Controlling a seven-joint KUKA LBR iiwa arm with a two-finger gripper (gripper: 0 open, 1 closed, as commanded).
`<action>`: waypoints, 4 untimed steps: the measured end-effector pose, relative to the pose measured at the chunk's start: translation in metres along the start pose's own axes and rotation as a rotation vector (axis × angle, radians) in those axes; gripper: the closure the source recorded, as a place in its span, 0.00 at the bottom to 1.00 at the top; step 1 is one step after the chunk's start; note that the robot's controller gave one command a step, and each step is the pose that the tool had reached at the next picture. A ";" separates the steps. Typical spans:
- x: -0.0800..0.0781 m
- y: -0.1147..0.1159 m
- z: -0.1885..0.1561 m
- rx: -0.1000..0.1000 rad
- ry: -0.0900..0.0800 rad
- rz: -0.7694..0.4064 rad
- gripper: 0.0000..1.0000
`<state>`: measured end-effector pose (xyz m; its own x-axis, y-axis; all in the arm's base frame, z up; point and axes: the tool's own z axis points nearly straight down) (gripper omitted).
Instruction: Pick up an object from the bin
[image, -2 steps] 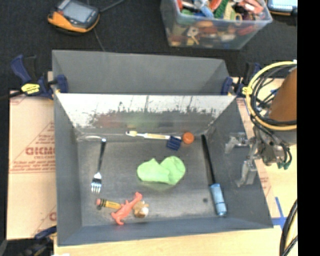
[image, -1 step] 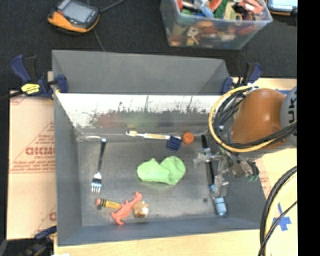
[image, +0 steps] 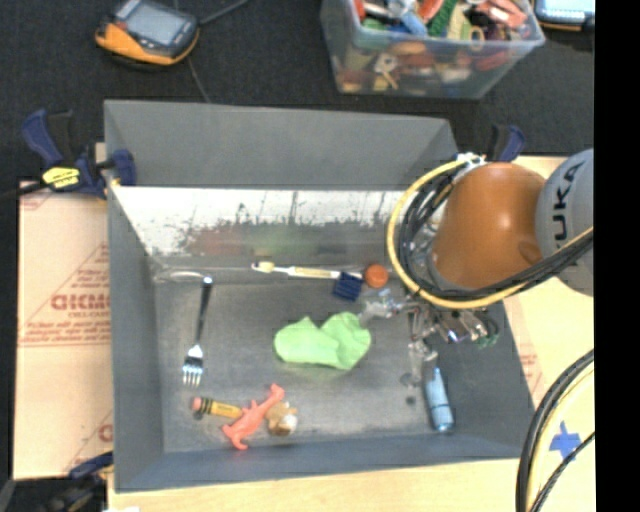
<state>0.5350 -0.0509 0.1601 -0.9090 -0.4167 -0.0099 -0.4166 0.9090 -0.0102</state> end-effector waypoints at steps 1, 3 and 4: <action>-0.034 0.059 0.027 -0.008 0.005 0.176 0.00; -0.059 0.041 0.089 -0.005 -0.001 0.261 1.00; -0.059 0.041 0.089 -0.004 -0.001 0.259 1.00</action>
Offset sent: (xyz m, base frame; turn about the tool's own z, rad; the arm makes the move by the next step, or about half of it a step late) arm 0.0375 0.0625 -0.0901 -0.0172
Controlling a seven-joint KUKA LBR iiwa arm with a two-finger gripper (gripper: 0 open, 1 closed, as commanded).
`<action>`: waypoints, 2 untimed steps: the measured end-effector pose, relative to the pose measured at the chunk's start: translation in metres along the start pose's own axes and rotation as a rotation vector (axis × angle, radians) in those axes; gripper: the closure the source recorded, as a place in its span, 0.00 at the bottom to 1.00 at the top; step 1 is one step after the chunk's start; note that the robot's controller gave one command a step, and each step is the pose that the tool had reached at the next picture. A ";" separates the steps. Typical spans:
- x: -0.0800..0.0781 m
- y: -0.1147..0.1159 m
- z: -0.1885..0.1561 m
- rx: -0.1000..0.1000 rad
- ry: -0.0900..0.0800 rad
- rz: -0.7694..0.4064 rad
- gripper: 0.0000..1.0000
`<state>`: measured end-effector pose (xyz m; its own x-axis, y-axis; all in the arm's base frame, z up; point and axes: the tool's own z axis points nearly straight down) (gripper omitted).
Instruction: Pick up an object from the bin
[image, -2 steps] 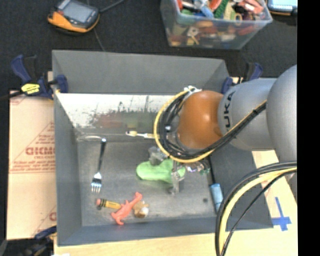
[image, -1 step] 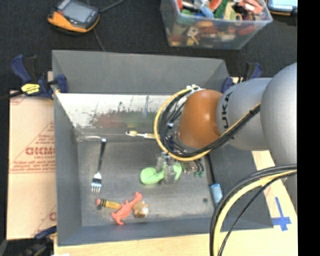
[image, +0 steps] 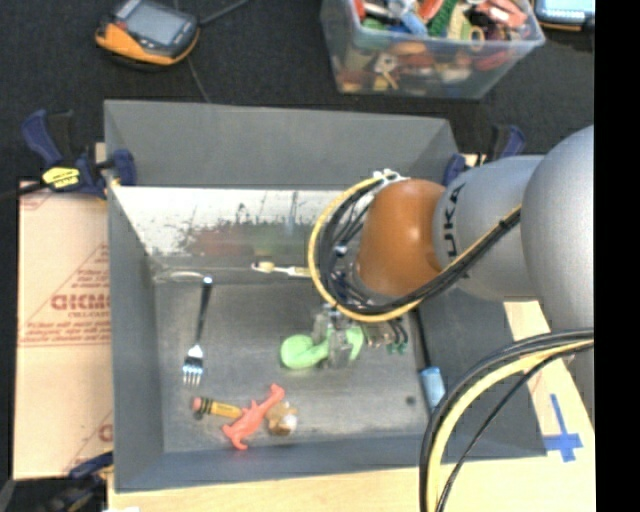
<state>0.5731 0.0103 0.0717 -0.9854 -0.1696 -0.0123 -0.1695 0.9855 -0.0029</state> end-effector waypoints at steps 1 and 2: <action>0.002 0.000 -0.012 -0.001 0.007 -0.001 1.00; -0.001 -0.001 -0.045 0.001 -0.002 -0.002 1.00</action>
Offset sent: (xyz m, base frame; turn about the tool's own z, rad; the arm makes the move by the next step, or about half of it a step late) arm -0.0017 -0.0002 0.0238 -0.0008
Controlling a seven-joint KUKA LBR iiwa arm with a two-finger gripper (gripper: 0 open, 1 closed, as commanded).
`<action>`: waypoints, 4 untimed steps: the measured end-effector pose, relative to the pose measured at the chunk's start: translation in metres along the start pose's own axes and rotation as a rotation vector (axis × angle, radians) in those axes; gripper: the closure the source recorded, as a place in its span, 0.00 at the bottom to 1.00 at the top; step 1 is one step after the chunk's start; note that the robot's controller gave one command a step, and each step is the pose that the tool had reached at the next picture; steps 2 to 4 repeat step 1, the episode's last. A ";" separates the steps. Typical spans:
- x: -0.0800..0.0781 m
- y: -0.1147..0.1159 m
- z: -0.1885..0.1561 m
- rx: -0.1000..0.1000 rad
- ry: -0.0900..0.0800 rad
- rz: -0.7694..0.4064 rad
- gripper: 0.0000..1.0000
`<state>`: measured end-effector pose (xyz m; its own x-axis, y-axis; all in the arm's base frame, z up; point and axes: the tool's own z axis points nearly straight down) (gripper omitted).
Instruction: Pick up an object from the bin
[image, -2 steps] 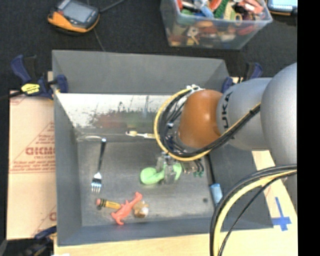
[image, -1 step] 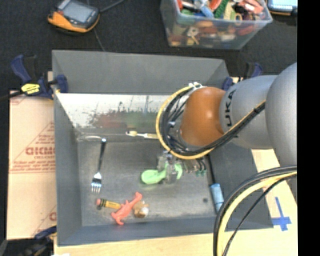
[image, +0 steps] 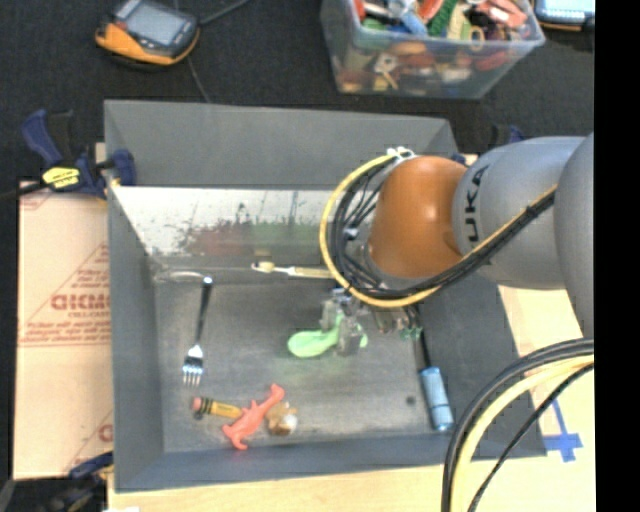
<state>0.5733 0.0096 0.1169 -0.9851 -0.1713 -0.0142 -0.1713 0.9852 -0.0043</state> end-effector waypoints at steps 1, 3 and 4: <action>0.000 -0.001 -0.009 0.001 -0.001 0.000 1.00; 0.000 -0.001 -0.009 0.001 -0.001 0.000 1.00; 0.000 -0.001 -0.009 0.001 -0.001 0.000 1.00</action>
Offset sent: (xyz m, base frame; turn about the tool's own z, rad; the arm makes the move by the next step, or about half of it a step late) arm 0.0003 -0.0005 0.0816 -0.0004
